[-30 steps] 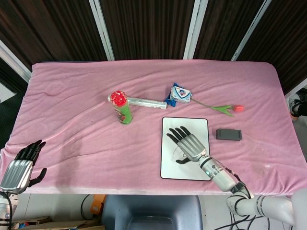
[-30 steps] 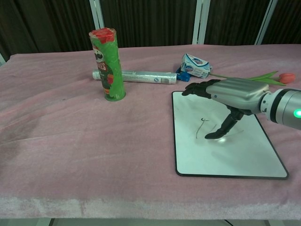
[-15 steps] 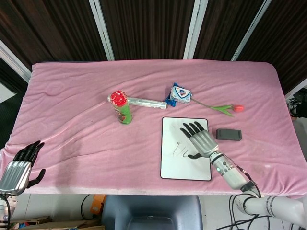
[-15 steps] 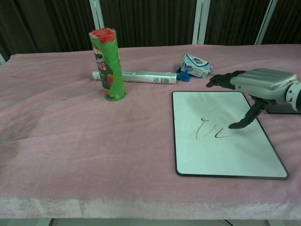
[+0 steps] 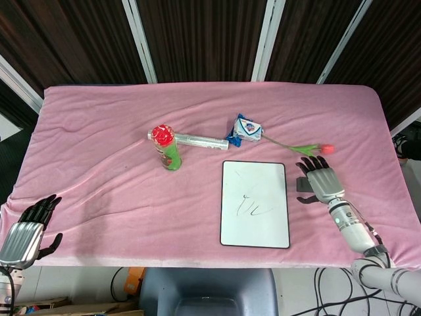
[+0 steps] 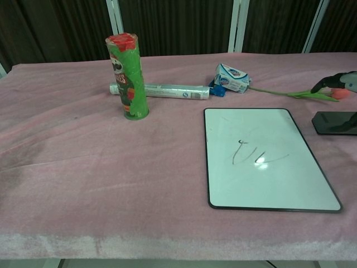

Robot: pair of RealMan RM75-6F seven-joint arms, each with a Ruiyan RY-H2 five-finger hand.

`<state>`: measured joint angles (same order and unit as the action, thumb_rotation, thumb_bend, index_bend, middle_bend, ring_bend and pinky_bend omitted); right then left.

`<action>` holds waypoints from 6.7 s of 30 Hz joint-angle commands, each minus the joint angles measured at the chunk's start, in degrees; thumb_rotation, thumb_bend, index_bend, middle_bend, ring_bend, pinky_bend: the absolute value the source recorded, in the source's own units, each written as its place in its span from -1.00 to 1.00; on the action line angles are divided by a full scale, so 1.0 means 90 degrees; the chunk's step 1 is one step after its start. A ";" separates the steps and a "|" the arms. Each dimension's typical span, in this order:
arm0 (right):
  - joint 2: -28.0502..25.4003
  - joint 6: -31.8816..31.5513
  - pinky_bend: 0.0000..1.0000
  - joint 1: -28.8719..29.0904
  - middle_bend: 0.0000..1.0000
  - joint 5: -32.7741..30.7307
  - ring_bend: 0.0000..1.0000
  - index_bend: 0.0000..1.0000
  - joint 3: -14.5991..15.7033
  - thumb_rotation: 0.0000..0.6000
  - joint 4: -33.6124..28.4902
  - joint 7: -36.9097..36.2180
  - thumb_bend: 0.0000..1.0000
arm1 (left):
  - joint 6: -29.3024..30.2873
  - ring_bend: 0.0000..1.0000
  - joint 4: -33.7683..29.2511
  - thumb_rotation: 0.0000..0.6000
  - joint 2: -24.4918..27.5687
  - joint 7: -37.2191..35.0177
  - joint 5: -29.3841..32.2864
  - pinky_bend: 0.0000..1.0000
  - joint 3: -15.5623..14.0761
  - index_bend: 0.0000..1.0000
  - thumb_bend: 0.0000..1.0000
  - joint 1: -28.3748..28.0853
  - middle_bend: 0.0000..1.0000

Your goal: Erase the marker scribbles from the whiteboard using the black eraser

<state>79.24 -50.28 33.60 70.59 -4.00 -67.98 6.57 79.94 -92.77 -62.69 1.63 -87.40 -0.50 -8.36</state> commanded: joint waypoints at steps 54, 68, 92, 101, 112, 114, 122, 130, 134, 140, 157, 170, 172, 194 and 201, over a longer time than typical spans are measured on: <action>0.1355 -0.0660 0.33 -0.0212 0.43 -0.0148 0.21 0.98 -0.0591 1.00 0.1619 0.0602 -0.15 | 0.0049 -0.86 0.0003 1.00 0.0052 -0.0078 -0.0060 -0.68 -0.0025 -1.00 -0.21 0.0053 -0.93; 0.1052 -0.0639 0.36 0.0489 0.45 0.0206 0.23 0.99 -0.0827 1.00 -0.0715 0.1423 -0.15 | -0.0035 -0.86 0.0005 1.00 0.0007 0.0029 0.0018 -0.68 0.0016 -1.00 -0.21 0.0006 -0.93; 0.2159 -0.0146 0.36 0.1376 0.45 -0.0973 0.23 0.99 -0.0726 1.00 -0.0271 0.3550 -0.15 | 0.0008 -0.86 0.0025 1.00 0.0034 -0.0030 0.0103 -0.68 0.0052 -1.00 -0.21 0.0045 -0.93; 0.2038 -0.0197 0.36 0.1299 0.45 -0.0869 0.23 0.99 -0.0563 1.00 -0.0355 0.3342 -0.15 | -0.0036 -0.86 0.0018 1.00 0.0018 0.0033 0.0109 -0.68 0.0048 -1.00 -0.21 0.0026 -0.93; 0.1504 -0.0371 0.36 0.0923 0.45 -0.0274 0.23 0.99 -0.0006 1.00 -0.1066 0.2863 -0.15 | -0.0049 -0.86 0.0007 1.00 0.0006 0.0079 0.0081 -0.68 0.0034 -1.00 -0.21 0.0016 -0.93; 0.1436 -0.0400 0.36 0.0875 0.45 -0.0160 0.23 0.99 0.0072 1.00 -0.1161 0.2791 -0.15 | -0.0056 -0.86 0.0003 1.00 0.0003 0.0091 0.0083 -0.68 0.0033 -1.00 -0.21 0.0014 -0.93; 0.1274 -0.0438 0.36 0.0732 0.45 0.0215 0.23 0.99 0.0339 1.00 -0.1378 0.2581 -0.15 | -0.0070 -0.86 0.0000 1.00 -0.0001 0.0102 0.0099 -0.68 0.0039 -1.00 -0.21 0.0006 -0.93; 0.1254 -0.0502 0.36 0.0631 0.45 0.0474 0.23 0.99 0.0438 1.00 -0.1330 0.2420 -0.15 | -0.0077 -0.86 0.0002 1.00 -0.0005 0.0113 0.0089 -0.68 0.0034 -1.00 -0.21 -0.0001 -0.93; 0.1374 -0.0591 0.36 0.0617 0.45 0.0496 0.23 0.99 0.0340 1.00 -0.0994 0.2431 -0.15 | -0.0075 -0.86 0.0002 1.00 -0.0018 0.0140 0.0075 -0.68 0.0027 -1.00 -0.21 -0.0001 -0.93; 0.1625 -0.0542 0.36 0.0622 0.45 0.0324 0.23 0.99 0.0122 1.00 -0.0345 0.2298 -0.15 | -0.0077 -0.86 -0.0002 1.00 -0.0026 0.0169 0.0098 -0.68 0.0034 -1.00 -0.21 0.0000 -0.93; 0.1195 -0.0540 0.36 0.0388 0.45 0.0678 0.23 0.99 0.0327 1.00 -0.0687 0.1691 -0.15 | -0.0177 -0.86 -0.0014 1.00 -0.0058 0.0260 0.0158 -0.68 0.0041 -1.00 -0.21 -0.0048 -0.93; 0.1130 -0.0522 0.36 0.0361 0.45 0.0870 0.23 0.99 0.0417 1.00 -0.1228 0.2125 -0.15 | -0.0152 -0.86 -0.0024 1.00 -0.0055 0.0259 0.0131 -0.68 0.0025 -1.00 -0.21 -0.0039 -0.93; 0.1278 -0.0441 0.36 0.0427 0.45 0.0610 0.23 0.99 0.0202 1.00 -0.1016 0.2214 -0.15 | -0.0139 -0.86 -0.0022 1.00 -0.0048 0.0240 0.0123 -0.68 0.0024 -1.00 -0.21 -0.0034 -0.93; 0.0937 -0.0364 0.36 0.0564 0.45 -0.0186 0.24 0.99 -0.0490 1.00 -0.0796 0.2068 -0.15 | -0.0145 -0.86 0.0096 1.00 -0.0072 0.0086 -0.0022 -0.68 -0.0017 -1.00 -0.21 -0.0077 -0.92; -0.0076 -0.0831 0.36 -0.0150 0.45 0.0391 0.24 0.99 0.0166 1.00 -0.1284 0.1444 -0.15 | 0.0056 -0.86 0.0166 1.00 -0.0108 -0.0023 -0.0174 -0.68 -0.0022 -1.00 -0.21 -0.0028 -0.92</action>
<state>80.38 -56.10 34.34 72.21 -4.52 -78.92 21.58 80.44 -91.28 -63.64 1.42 -88.96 -0.69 -8.63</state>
